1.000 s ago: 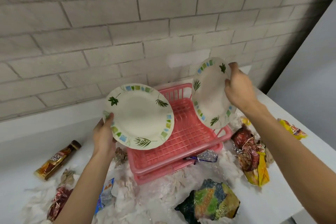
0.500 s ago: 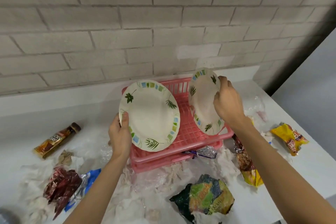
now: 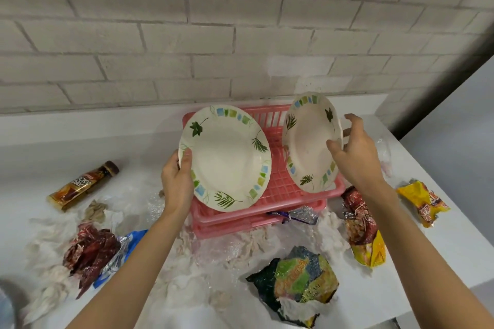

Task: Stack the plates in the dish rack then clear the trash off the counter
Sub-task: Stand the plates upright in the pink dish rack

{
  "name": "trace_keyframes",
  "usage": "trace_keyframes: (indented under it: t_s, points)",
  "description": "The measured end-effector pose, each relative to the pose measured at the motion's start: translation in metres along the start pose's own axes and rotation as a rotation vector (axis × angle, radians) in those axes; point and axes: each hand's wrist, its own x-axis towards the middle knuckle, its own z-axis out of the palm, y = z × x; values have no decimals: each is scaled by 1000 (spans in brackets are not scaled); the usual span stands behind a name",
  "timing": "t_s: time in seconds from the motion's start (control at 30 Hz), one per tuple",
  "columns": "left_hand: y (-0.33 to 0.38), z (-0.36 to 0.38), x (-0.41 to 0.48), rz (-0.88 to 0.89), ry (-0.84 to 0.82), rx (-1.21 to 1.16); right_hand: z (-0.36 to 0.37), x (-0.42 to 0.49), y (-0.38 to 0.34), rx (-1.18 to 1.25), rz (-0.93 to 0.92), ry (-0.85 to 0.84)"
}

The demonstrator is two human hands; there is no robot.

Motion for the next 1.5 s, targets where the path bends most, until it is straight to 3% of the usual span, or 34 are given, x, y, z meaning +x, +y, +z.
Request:
trace_keyframes:
  t_s: [0.1, 0.23, 0.3, 0.43, 0.53, 0.67, 0.8, 0.97, 1.03, 1.13, 1.5]
  points:
    - [0, -1, 5, -121, 30, -159, -18, -3, -10, 80, 7, 96]
    - [7, 0, 9, -306, 82, -334, -36, -11, -41, 161, -153, 258]
    - [10, 3, 10, -367, 99, -399, -35, -16, -54, 227, -177, 177]
    - [5, 8, 9, -476, 103, -503, -15, -24, -67, 91, -50, -212]
    - [5, 16, 0, -556, 62, -551, -1, -29, -71, 277, 99, -396]
    - [2, 25, -10, -577, -86, -492, -1, -28, -75, 542, 166, -311]
    - [-4, 30, -18, -353, -383, 66, -14, -18, -72, 512, 141, -233]
    - [-11, 28, -33, 291, -789, 953, -51, -3, -66, 314, -32, -98]
    - [-18, 23, -36, 492, -903, 1145, -61, 1, -63, 207, -90, -51]
    - [-29, 15, -37, 617, -898, 1133, -66, 8, -58, 40, -152, -31]
    - [-28, 16, -42, 584, -847, 998, -19, 18, -53, -302, -156, -154]
